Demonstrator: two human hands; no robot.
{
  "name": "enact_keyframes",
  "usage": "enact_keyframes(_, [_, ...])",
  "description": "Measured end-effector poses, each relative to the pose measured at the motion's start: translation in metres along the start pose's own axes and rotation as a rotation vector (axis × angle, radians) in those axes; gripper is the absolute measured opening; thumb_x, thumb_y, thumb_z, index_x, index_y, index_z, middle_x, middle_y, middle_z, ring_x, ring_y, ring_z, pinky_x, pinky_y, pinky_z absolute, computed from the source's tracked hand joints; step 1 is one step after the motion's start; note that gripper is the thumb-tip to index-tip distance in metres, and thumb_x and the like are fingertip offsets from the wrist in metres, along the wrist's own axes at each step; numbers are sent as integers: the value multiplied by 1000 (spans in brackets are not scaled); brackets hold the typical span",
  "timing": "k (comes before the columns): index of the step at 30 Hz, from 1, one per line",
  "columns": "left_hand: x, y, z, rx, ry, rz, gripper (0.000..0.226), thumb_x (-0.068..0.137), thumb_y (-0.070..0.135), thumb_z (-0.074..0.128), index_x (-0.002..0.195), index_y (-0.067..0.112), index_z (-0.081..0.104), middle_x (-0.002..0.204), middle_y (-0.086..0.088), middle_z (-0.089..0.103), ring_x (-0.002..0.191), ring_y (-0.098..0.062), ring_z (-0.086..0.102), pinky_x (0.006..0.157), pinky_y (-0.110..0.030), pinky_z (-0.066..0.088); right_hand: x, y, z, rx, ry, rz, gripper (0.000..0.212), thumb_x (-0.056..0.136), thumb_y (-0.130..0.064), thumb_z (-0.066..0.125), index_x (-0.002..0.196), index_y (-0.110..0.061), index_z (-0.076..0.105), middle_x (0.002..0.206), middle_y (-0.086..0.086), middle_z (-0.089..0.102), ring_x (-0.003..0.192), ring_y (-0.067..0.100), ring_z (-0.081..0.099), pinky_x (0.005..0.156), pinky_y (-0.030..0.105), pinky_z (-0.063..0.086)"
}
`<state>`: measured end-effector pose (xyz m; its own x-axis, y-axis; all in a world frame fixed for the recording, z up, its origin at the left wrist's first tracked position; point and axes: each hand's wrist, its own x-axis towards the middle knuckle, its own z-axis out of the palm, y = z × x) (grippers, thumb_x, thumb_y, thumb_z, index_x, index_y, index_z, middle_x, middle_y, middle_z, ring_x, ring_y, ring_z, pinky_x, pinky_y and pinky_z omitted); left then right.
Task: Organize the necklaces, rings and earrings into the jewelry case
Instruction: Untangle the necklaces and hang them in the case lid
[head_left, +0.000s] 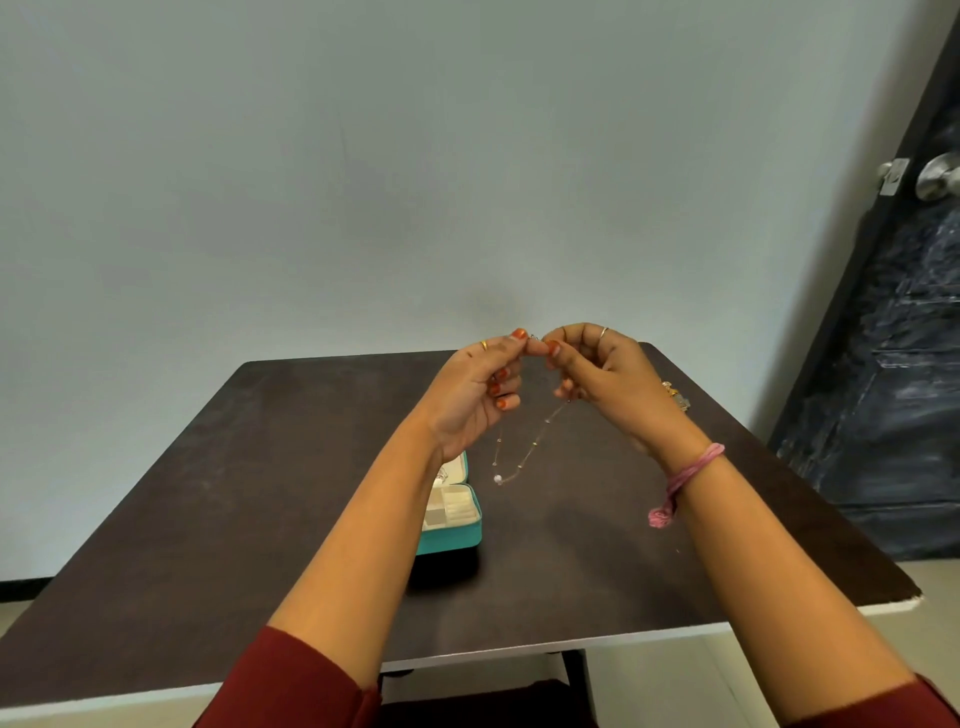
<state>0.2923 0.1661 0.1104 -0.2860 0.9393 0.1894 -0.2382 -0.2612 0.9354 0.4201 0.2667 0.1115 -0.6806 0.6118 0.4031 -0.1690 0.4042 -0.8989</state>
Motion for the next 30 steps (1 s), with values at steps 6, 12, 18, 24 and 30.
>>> enact_keyframes(6, [-1, 13, -3, -127, 53, 106, 24, 99, 20, 45, 92, 8, 65, 65, 4, 54, 59, -6, 47, 55, -17, 42, -17, 18, 13, 34, 51, -36, 14, 91, -11, 60, 100, -15, 70, 70, -6, 71, 59, -1, 54, 59, 14, 48])
enact_keyframes(12, [-5, 26, -5, -86, 75, 163, 24, 100, 22, 44, 97, 7, 63, 86, -5, 73, 79, -14, 70, 71, -22, 57, -40, 32, 35, -99, 99, -107, 20, 89, -7, 63, 106, -15, 69, 72, -8, 71, 58, -4, 58, 59, 11, 47])
enact_keyframes(18, [-1, 26, -7, 130, 85, 165, 28, 100, 25, 44, 106, 5, 63, 103, -10, 72, 98, -21, 70, 82, -27, 57, -50, 17, 46, -588, 62, -326, 22, 91, -22, 60, 107, -12, 72, 86, -2, 74, 79, 4, 67, 74, 13, 50])
enact_keyframes(24, [-4, 17, -8, 499, -73, 138, 32, 100, 25, 44, 108, 4, 65, 94, -6, 74, 88, -16, 71, 74, -22, 55, -42, -31, 38, -682, -38, -208, 14, 89, -32, 64, 84, -24, 75, 73, -6, 72, 68, 4, 62, 65, 17, 45])
enact_keyframes(30, [-10, 14, -10, 544, -165, 133, 26, 99, 24, 42, 90, 14, 65, 70, 4, 69, 64, -13, 62, 64, -20, 53, -28, -55, 13, -375, -110, -34, 20, 87, -27, 68, 69, -19, 73, 68, -2, 73, 74, 7, 68, 80, 26, 50])
